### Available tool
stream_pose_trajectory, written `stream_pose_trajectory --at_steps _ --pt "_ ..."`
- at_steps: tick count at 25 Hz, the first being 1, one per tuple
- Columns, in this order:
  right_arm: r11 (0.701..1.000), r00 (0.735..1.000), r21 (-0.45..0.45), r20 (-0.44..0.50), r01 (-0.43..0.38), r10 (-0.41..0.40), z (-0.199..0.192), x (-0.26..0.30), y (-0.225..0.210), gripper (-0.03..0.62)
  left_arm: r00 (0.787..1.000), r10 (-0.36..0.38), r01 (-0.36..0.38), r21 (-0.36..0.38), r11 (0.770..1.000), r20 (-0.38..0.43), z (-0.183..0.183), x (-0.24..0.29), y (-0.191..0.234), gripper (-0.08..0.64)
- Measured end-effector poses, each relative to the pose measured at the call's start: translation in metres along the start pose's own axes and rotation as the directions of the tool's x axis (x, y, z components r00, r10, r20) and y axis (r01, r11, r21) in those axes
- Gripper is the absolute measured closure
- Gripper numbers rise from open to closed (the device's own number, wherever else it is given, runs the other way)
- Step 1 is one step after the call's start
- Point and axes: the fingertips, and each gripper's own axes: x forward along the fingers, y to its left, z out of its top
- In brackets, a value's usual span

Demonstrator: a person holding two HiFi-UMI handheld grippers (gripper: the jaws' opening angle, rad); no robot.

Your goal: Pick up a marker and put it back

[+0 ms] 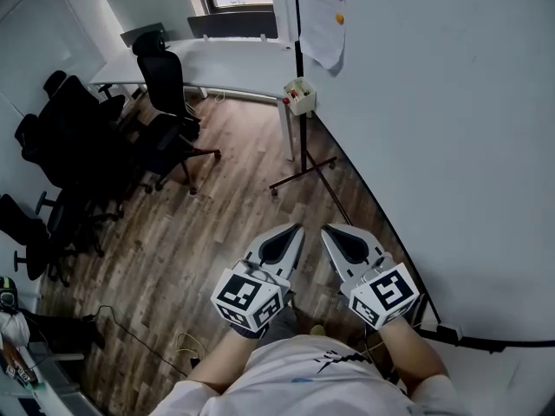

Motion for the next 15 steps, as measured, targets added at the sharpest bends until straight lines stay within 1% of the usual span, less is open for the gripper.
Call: stream_pose_trajectory --at_steps 10,15 --pt "0.996 0.997 -0.043 -0.021 0.078 -0.079 0.017 0.116 -0.053 0.580 0.997 -0.080 0.080 0.033 0.996 0.003 0.040 0.066 0.103 0.548" --pt "0.990 0.991 -0.063 -0.041 0.127 -0.130 0.018 0.162 -0.075 0.580 0.992 -0.122 0.123 0.042 0.992 -0.009 0.048 0.090 0.144 0.548"
